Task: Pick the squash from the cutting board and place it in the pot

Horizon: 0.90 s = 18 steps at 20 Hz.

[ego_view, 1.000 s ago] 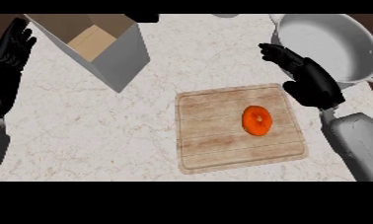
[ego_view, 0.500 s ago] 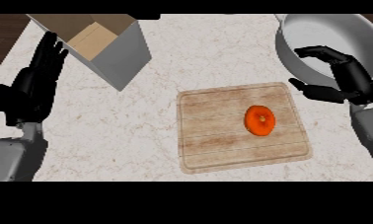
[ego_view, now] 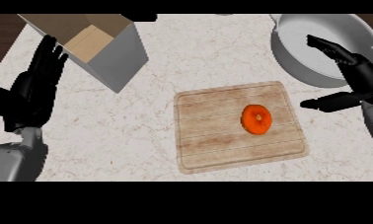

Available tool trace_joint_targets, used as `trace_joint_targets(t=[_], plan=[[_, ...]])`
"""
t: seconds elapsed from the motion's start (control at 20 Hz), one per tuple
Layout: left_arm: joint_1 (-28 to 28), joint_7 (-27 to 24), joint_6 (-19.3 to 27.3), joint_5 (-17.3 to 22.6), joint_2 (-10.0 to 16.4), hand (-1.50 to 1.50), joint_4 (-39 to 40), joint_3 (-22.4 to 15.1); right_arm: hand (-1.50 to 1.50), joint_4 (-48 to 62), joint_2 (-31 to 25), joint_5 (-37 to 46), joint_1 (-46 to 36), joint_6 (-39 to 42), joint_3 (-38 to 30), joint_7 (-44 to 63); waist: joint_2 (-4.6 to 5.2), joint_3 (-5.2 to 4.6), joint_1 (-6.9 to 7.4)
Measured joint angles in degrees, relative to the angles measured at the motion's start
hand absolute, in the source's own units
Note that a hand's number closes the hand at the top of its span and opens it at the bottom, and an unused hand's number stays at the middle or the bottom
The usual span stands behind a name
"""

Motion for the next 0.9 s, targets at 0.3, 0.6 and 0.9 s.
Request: trace_joint_targets(t=[0.3,0.6,0.9], plan=[[0.7,0.1,0.5,-0.9,-0.9,0.0,-0.6,-0.7,-1.5,-6.9,-5.5,6.0,-3.5,7.4,7.2,11.6,-0.31,-0.13,-0.27],[1.0,-0.4,0.1,-1.3,-1.2,0.0,0.1,-0.5,-1.5,-16.6,-6.6,12.3,-5.1,11.7,14.6,24.8,-0.38,-0.14,-0.6],[2.1,0.1,-0.3,-1.8,-1.7,0.0,-1.9,0.1,-1.5,-23.9,-3.9,15.3,-3.8,15.6,17.2,36.6,-0.23,-0.07,-0.44]])
